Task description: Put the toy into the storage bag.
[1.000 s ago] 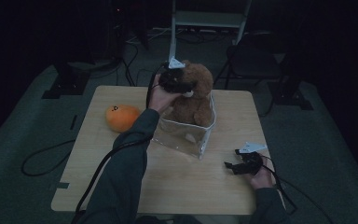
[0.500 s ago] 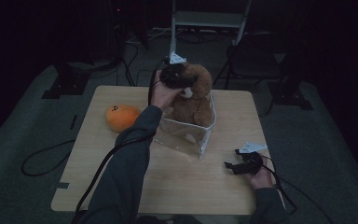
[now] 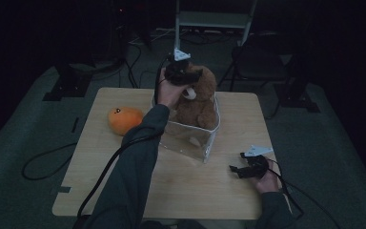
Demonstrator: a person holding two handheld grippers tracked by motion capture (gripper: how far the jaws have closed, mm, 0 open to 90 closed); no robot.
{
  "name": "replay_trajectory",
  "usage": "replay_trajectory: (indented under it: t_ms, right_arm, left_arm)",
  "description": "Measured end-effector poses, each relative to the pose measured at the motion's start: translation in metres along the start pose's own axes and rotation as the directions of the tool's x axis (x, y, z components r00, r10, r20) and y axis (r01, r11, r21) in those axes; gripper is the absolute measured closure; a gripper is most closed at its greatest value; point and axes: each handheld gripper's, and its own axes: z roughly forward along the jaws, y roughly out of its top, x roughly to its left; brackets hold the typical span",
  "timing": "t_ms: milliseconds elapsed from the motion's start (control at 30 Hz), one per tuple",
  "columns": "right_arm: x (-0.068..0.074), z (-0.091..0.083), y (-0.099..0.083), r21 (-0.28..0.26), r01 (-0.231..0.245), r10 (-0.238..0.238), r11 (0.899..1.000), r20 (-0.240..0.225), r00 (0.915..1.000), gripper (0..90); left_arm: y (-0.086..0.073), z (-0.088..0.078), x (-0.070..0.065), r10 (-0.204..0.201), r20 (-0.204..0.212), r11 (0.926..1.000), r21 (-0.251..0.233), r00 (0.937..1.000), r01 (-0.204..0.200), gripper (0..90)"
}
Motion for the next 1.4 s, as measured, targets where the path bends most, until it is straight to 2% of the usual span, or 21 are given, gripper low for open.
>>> replay_trajectory:
  t_ms: [67, 233, 400, 567, 667, 733, 900, 1000, 1133, 1233, 1400]
  right_arm:
    - [0.0, 0.0, 0.0, 0.0, 0.0, 0.0, 1.0, 0.0, 1.0, 18.6]
    - [0.0, 0.0, 0.0, 0.001, 0.001, -0.001, 1.0, 0.0, 1.0, 18.6]
    - [0.0, 0.0, 0.0, 0.001, 0.001, -0.001, 1.0, 0.0, 1.0, 18.6]
    - [0.0, 0.0, 0.0, 0.001, 0.001, -0.001, 1.0, 0.0, 1.0, 18.6]
    - [0.0, 0.0, 0.0, 0.001, 0.001, -0.001, 1.0, 0.0, 1.0, 18.6]
    - [0.0, 0.0, 0.0, 0.001, 0.001, -0.001, 1.0, 0.0, 1.0, 18.6]
    - [0.0, 0.0, 0.0, 0.001, 0.0, 0.0, 1.0, 0.0, 1.0, 18.6]
    - [0.0, 0.0, 0.0, 0.001, 0.001, -0.001, 1.0, 0.0, 1.0, 18.6]
    - [0.0, 0.0, 0.0, 0.001, 0.0, 0.0, 1.0, 0.001, 1.0, 18.6]
    - [0.0, 0.0, 0.0, 0.001, 0.001, -0.001, 1.0, 0.001, 1.0, 18.6]
    - [0.0, 0.0, 0.0, 0.001, 0.0, 0.0, 1.0, 0.001, 1.0, 18.6]
  left_arm:
    - [0.0, 0.001, 0.003, -0.016, -0.005, 0.9999, 0.004, 0.9999, 0.016, 37.2]
    - [0.001, 0.007, 0.008, -0.025, -0.013, 0.9995, 0.021, 0.9996, 0.025, 37.2]
    - [-0.003, 0.013, 0.009, -0.032, 0.013, 0.9979, 0.056, 0.9994, 0.031, 37.5]
    - [-0.009, 0.013, 0.003, 0.018, 0.019, 0.9944, 0.104, 0.9997, -0.02, 41.2]
    - [-0.014, 0.013, -0.001, 0.036, 0.045, 0.991, 0.128, 0.9984, -0.041, 41.9]
    - [-0.017, 0.013, -0.003, 0.031, 0.069, 0.9883, 0.147, 0.9971, -0.041, 42.8]
    - [-0.018, 0.013, -0.011, 0.042, 0.12, 0.981, 0.183, 0.9919, -0.063, 44.7]
    - [-0.02, 0.012, -0.018, 0.063, 0.151, 0.9756, 0.199, 0.9865, -0.093, 45.2]
    - [-0.023, 0.012, -0.029, 0.093, 0.176, 0.9679, 0.215, 0.98, -0.13, 45.2]
    - [-0.025, 0.012, -0.033, 0.102, 0.187, 0.9645, 0.222, 0.977, -0.143, 45.2]
    - [-0.029, 0.013, -0.037, 0.11, 0.243, 0.9554, 0.242, 0.9639, -0.17, 45.9]
